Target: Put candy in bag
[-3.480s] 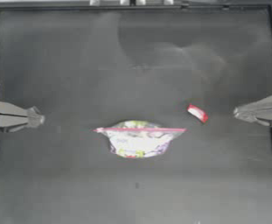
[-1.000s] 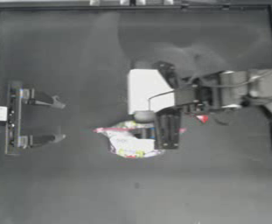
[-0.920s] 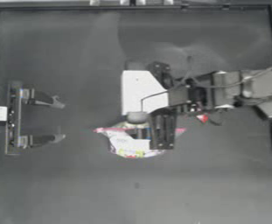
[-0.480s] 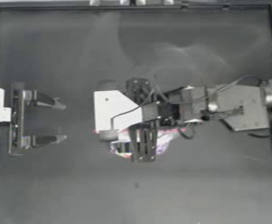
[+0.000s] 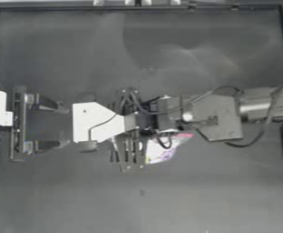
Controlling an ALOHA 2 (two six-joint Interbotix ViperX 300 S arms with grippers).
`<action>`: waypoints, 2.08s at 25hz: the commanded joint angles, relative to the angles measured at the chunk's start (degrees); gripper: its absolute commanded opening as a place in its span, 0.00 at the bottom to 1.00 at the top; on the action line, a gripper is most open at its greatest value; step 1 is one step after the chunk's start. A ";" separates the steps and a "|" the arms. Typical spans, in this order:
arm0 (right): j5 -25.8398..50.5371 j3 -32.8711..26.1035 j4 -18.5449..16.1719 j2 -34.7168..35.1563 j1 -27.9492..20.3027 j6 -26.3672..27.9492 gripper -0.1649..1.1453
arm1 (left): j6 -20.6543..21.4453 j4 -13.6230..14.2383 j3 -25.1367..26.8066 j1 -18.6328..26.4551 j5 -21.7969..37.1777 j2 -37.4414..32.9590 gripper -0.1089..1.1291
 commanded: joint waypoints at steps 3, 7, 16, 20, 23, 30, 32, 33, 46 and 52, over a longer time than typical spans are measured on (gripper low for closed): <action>2.46 -5.01 -0.35 1.32 0.09 -0.35 0.86 | -0.09 -0.09 -0.62 0.00 -0.44 0.09 0.90; 4.13 -7.21 -1.49 3.16 0.09 -0.62 0.85 | -0.09 0.00 -0.62 0.09 -0.44 0.35 0.90; 7.03 -9.76 -2.20 5.27 0.00 -1.58 0.78 | -0.09 0.00 -0.62 0.09 -0.88 2.37 0.91; 7.38 -10.63 -2.20 6.06 -0.09 -1.93 0.77 | -0.09 0.00 -0.53 0.00 -1.49 2.72 0.90; 8.09 -11.34 -2.20 6.50 -0.18 -2.11 0.77 | -0.09 0.00 -0.53 0.00 -1.49 2.72 0.90; 8.26 -12.13 -1.41 7.12 -0.18 -2.46 0.76 | -0.09 0.00 -0.53 0.00 -1.49 2.72 0.90; 8.44 -12.30 -1.23 7.21 -0.09 -2.55 0.76 | -0.09 0.00 -0.53 0.00 -1.58 2.72 0.90; 8.44 -12.39 -1.32 7.29 -0.18 -2.55 0.76 | -0.09 -0.09 -0.53 0.00 -1.49 2.72 0.90; 8.61 -13.10 -0.53 8.00 -0.09 -2.55 0.76 | -0.09 0.00 0.18 0.00 -1.58 2.72 0.90; 10.02 -14.06 -0.44 8.53 0.00 -3.16 0.67 | -0.09 -0.09 0.18 0.00 -1.58 2.72 0.90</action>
